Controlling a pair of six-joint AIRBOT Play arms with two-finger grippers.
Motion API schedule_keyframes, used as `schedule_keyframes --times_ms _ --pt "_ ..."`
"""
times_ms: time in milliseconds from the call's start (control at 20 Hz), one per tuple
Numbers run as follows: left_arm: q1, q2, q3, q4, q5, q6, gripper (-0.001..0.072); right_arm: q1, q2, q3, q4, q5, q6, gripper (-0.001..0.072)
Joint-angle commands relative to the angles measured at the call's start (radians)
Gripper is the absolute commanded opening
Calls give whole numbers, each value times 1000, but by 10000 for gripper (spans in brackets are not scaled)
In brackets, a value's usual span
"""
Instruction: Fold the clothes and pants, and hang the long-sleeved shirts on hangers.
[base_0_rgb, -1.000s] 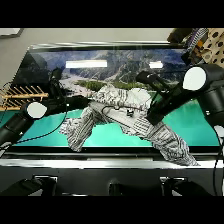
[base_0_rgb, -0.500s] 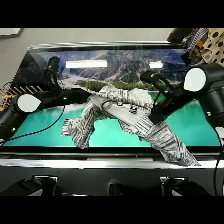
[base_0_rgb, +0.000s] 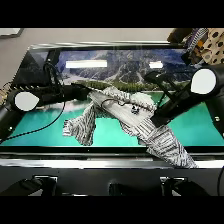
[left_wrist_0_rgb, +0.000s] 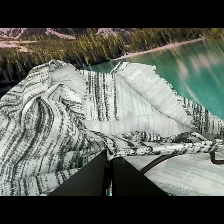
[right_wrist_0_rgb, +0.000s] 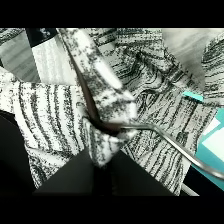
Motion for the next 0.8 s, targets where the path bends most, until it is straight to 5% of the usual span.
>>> schedule_keyframes --times_ms 0,250,750 --pt "0 -1 28 26 28 -1 18 0 5 0 36 -57 16 21" --pt "-36 -30 29 26 -2 -19 19 0 3 0 68 -242 8 21" --pt "-154 -37 32 26 51 -54 18 50 -81 0 25 -344 -37 21"
